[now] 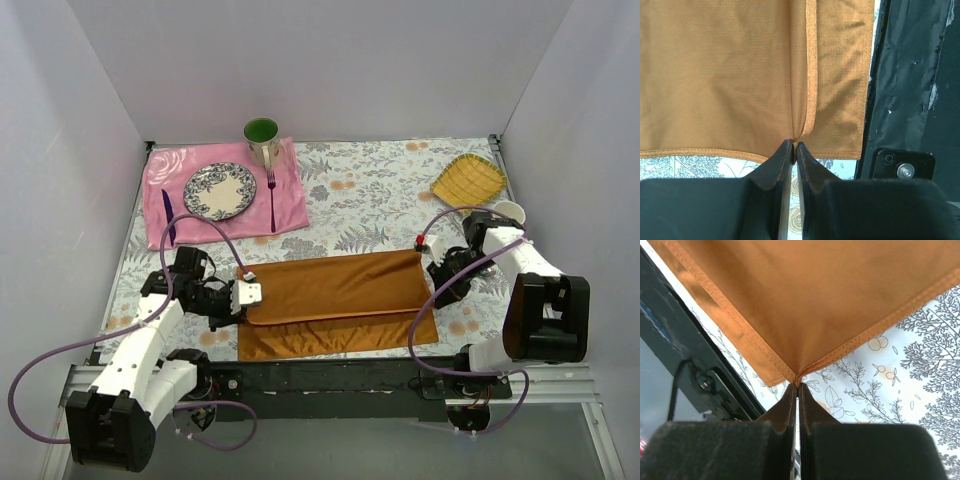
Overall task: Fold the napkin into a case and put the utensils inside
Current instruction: Fold and flatten the napkin at the center of the board.
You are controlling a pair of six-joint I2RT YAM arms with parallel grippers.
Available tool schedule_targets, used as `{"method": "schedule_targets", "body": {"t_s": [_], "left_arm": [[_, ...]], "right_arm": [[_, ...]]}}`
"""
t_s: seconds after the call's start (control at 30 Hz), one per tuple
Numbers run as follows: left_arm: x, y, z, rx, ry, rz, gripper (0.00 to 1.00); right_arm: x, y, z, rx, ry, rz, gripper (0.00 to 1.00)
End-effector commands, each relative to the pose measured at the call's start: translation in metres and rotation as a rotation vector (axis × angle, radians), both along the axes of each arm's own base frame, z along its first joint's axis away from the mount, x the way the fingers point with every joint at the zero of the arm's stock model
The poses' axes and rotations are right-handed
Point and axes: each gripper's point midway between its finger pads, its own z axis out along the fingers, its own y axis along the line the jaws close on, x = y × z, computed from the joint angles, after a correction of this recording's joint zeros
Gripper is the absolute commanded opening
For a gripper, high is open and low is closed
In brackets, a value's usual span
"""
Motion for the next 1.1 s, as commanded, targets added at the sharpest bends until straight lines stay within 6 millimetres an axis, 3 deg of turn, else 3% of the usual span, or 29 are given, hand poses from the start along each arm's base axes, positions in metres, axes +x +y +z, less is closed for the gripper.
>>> {"method": "schedule_targets", "body": {"t_s": [0.0, 0.03, 0.07, 0.1, 0.17, 0.2, 0.23, 0.27, 0.33, 0.4, 0.47, 0.5, 0.53, 0.6, 0.63, 0.7, 0.83, 0.93, 1.07], "left_arm": [[-0.006, 0.002, 0.002, 0.01, -0.013, -0.047, 0.13], [-0.006, 0.001, 0.004, 0.009, -0.032, -0.071, 0.27], [-0.006, 0.001, 0.006, 0.012, -0.042, -0.09, 0.34], [-0.009, 0.004, 0.011, 0.026, -0.044, -0.11, 0.43], [-0.011, 0.007, 0.016, 0.052, -0.069, -0.16, 0.57], [-0.011, 0.009, 0.019, 0.058, -0.06, -0.143, 0.59], [-0.003, 0.009, 0.03, 0.059, -0.075, -0.108, 0.6], [0.001, 0.008, 0.033, 0.057, -0.027, -0.04, 0.6], [0.032, 0.006, 0.047, 0.042, -0.046, 0.074, 0.59], [0.063, 0.0, 0.049, -0.001, 0.026, 0.219, 0.58], [0.089, -0.005, 0.055, -0.037, 0.062, 0.312, 0.56], [0.105, -0.008, 0.046, -0.051, 0.124, 0.374, 0.53], [0.112, -0.01, 0.044, -0.059, 0.147, 0.393, 0.52], [0.131, -0.014, 0.036, -0.068, 0.171, 0.415, 0.48], [0.134, -0.016, 0.034, -0.078, 0.189, 0.435, 0.46], [0.141, -0.018, 0.029, -0.062, 0.173, 0.437, 0.44], [0.129, -0.022, 0.009, -0.01, 0.193, 0.411, 0.32], [0.105, -0.023, -0.027, 0.104, 0.241, 0.385, 0.31], [0.106, -0.015, -0.059, 0.176, 0.283, 0.475, 0.22]], "right_arm": [[-0.004, -0.009, 0.0, -0.041, -0.063, 0.099, 0.06], [-0.008, -0.008, 0.004, -0.031, -0.05, 0.116, 0.1], [-0.01, -0.007, 0.006, -0.023, -0.042, 0.129, 0.17], [-0.008, -0.007, 0.01, -0.016, -0.053, 0.144, 0.39], [0.003, -0.008, 0.022, -0.022, -0.08, 0.144, 0.58], [0.008, -0.008, 0.028, -0.023, -0.099, 0.145, 0.71], [0.013, -0.007, 0.034, -0.018, -0.108, 0.142, 0.72], [0.029, -0.005, 0.049, -0.012, -0.153, 0.139, 0.72], [0.044, 0.003, 0.059, 0.028, -0.157, 0.096, 0.72], [0.075, 0.012, 0.077, 0.07, -0.221, 0.051, 0.67], [0.094, 0.018, 0.076, 0.095, -0.193, -0.011, 0.57], [0.111, 0.021, 0.081, 0.1, -0.231, -0.017, 0.52], [0.12, 0.022, 0.074, 0.095, -0.218, -0.035, 0.48], [0.126, 0.035, 0.065, 0.07, -0.201, -0.044, 0.42], [0.136, 0.039, 0.057, 0.065, -0.22, -0.046, 0.39], [0.136, 0.048, 0.045, 0.039, -0.212, -0.038, 0.34], [0.125, 0.061, 0.008, 0.001, -0.158, -0.013, 0.27], [0.125, 0.06, -0.014, -0.033, -0.132, -0.038, 0.25], [0.139, 0.059, -0.032, -0.059, -0.127, -0.059, 0.25]]}}
